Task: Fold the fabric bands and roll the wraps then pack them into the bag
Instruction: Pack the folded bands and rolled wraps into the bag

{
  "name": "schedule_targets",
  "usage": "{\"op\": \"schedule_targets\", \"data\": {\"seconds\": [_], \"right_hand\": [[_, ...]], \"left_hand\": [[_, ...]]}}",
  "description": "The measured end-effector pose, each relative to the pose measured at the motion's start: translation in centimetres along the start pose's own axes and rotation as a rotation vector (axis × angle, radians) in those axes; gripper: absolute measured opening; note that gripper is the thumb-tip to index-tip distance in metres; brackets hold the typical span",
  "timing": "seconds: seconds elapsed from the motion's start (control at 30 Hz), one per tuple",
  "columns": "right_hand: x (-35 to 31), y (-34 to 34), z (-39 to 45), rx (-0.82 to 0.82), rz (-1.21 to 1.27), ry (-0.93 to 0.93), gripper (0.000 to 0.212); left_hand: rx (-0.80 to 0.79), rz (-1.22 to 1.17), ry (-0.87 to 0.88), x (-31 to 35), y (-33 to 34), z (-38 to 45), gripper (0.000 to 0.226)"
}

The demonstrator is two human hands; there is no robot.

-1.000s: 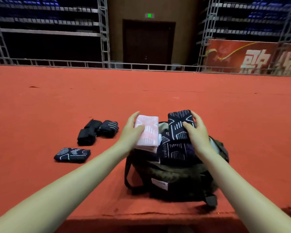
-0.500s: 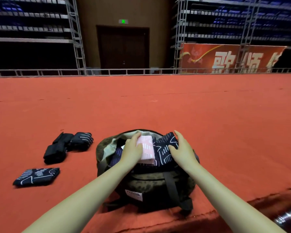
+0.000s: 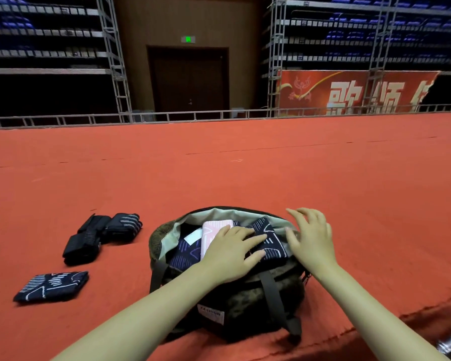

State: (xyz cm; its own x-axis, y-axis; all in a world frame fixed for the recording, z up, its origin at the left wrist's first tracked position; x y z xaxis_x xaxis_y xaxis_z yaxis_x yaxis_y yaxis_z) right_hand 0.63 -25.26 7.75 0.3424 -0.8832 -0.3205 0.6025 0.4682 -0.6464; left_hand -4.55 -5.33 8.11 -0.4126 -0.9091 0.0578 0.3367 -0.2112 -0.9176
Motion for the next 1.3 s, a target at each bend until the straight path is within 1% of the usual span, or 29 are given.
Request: {"op": "schedule_targets", "data": {"seconds": [0.03,0.07,0.1,0.13,0.2,0.27,0.3,0.4,0.47,0.53,0.57,0.63,0.7,0.77,0.8,0.87,1.0,1.17,1.23,1.3], "right_hand": [[0.6,0.0,0.1,-0.144,0.039,0.1,0.029],[1.0,0.0,0.2,-0.295,0.138,0.185,0.026],[1.1,-0.1,0.3,-0.398,0.287,0.239,0.025],[1.0,-0.2,0.3,-0.408,0.425,0.271,0.025],[0.4,-1.0,0.9,-0.274,0.627,0.356,0.021],[-0.4,-1.9,1.8,-0.138,0.779,0.427,0.016],[-0.9,-2.3,2.3,-0.106,0.817,0.438,0.014],[-1.8,-3.1,2.9,-0.093,0.789,0.414,0.015],[-1.8,-3.1,2.6,-0.144,0.713,0.39,0.02],[-1.4,-3.0,2.1,-0.208,0.567,0.304,0.028],[-1.2,-3.0,1.9,-0.218,0.474,0.247,0.032],[-1.3,-3.4,1.8,-0.184,0.301,0.165,0.028],[-2.4,-4.0,1.9,-0.092,0.215,0.091,0.025],[-4.9,-4.6,2.3,-0.02,0.253,-0.034,0.023],[-6.4,-4.6,2.5,-0.018,0.294,-0.092,0.021],[-10.0,-4.1,2.7,-0.082,0.405,-0.158,0.019],[-18.5,-1.5,1.8,-0.274,0.661,-0.157,0.022],[-28.9,4.0,-0.2,-0.427,0.814,-0.162,0.024],[-32.2,6.6,-1.1,-0.5,0.818,-0.15,0.024],[-34.5,9.5,-2.0,-0.598,0.786,-0.12,0.026]], "left_hand": [[-0.022,-0.004,-0.009,0.0,0.0,0.1,0.076],[-0.043,-0.007,-0.017,0.1,-0.1,0.3,0.077],[-0.057,0.0,-0.023,0.1,-0.1,0.6,0.075],[-0.078,0.011,-0.026,0.2,-0.1,0.9,0.069],[-0.135,0.032,-0.031,0.2,0.0,1.4,0.054],[-0.202,0.056,-0.034,0.1,0.1,2.0,0.049],[-0.234,0.067,-0.04,0.1,0.1,2.2,0.049],[-0.296,0.067,-0.076,-0.2,0.3,3.0,0.049],[-0.295,0.035,-0.095,-0.3,0.6,3.2,0.049],[-0.228,-0.04,-0.096,-0.2,0.5,2.8,0.047],[-0.166,-0.102,-0.088,-0.1,0.1,2.5,0.044],[-0.022,-0.259,-0.079,-0.2,-1.2,1.7,0.038],[0.09,-0.36,-0.1,-1.0,-2.8,0.7,0.033],[0.196,-0.408,-0.112,-2.3,-4.7,-0.3,0.034],[0.246,-0.429,-0.124,-3.1,-5.7,-0.8,0.034],[0.342,-0.444,-0.171,-5.2,-7.7,-1.9,0.027],[0.511,-0.41,-0.31,-10.5,-11.0,-5.5,0.026],[0.592,-0.349,-0.6,-19.5,-12.3,-12.1,0.027],[0.539,-0.308,-0.747,-23.3,-11.6,-15.4,0.029],[0.435,-0.264,-0.901,-26.9,-10.0,-18.9,0.031]]}}
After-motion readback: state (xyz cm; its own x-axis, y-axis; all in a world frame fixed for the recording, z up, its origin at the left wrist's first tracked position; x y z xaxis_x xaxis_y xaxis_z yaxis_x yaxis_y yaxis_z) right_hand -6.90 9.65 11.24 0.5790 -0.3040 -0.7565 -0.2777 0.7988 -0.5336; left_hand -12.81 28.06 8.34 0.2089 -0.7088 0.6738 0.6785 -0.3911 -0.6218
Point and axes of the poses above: each hand's wrist, its own z-axis towards the middle knuckle, its own y-axis out of the palm, x = y × z, the point moved 1 cm from there along z, towards the middle knuckle, and after that the axes turned 5 degrees about x, right-handed, at the moved point
